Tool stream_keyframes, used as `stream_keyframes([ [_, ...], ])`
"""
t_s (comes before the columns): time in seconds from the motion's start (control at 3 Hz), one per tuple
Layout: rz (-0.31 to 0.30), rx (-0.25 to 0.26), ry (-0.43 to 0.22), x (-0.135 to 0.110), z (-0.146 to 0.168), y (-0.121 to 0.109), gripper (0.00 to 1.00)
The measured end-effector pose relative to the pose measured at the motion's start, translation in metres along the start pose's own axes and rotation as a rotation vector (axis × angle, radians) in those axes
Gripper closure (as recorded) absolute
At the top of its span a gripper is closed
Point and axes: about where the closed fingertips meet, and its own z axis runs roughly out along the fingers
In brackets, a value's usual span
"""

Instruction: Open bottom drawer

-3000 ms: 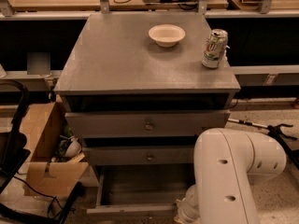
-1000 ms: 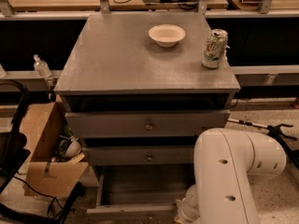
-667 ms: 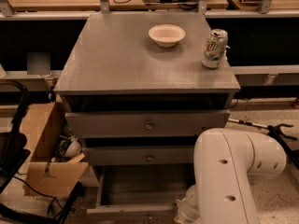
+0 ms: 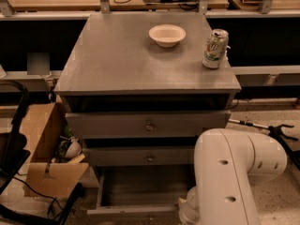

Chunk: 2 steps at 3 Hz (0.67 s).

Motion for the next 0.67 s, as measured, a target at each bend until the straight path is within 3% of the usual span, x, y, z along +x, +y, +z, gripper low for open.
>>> stream_keyframes([
  [0.33, 0.001, -0.006, 0.008, -0.001, -0.003, 0.001, 0.0],
  [0.67, 0.037, -0.019, 0.083, 0.0, -0.019, 0.011, 0.19],
])
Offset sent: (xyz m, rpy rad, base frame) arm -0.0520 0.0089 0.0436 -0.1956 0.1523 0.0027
